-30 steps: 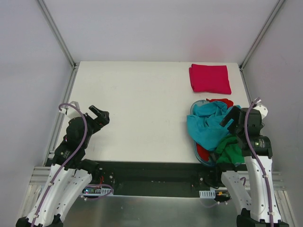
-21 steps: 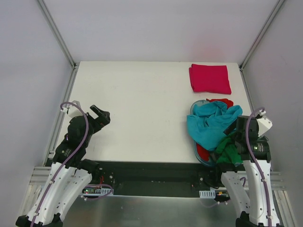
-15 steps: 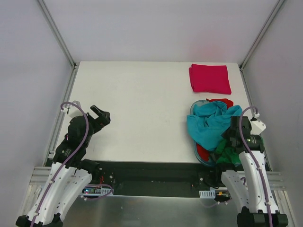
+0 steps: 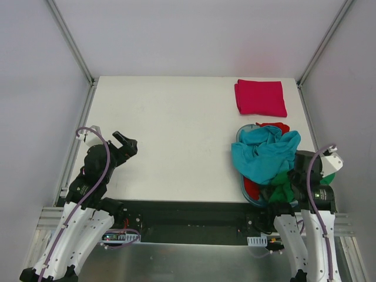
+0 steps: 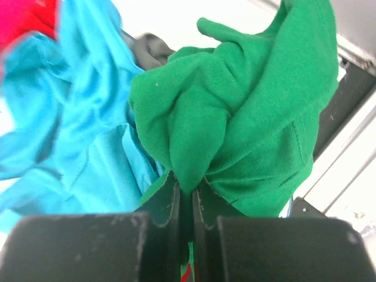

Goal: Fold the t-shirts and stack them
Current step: Grab crumpled tshirt from bin with the right arm, then move the tshirt to the center of the board, then flatten out the tshirt

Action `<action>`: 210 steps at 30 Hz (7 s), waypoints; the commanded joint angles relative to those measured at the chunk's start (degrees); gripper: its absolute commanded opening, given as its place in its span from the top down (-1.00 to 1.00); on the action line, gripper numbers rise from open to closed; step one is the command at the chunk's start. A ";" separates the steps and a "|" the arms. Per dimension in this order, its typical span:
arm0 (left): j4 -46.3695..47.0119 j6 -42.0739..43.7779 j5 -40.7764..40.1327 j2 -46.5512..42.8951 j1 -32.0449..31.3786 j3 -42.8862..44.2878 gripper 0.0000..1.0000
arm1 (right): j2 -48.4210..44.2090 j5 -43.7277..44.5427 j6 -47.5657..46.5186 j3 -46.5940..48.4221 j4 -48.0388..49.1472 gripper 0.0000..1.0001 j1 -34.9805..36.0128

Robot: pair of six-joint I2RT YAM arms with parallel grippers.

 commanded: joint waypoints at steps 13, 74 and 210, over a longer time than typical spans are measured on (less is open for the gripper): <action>0.75 0.55 0.48 0.01 0.05 0.03 -0.98 | 11.90 -2.07 -18.80 42.77 6.74 0.98 0.11; 6.72 -8.15 12.07 37.89 -0.04 -5.69 -0.22 | 64.64 -26.40 -43.68 31.63 46.91 -0.92 40.27; -11.99 12.23 -10.42 90.63 17.71 66.03 0.10 | 72.48 -29.61 -5.72 25.58 44.09 0.94 34.02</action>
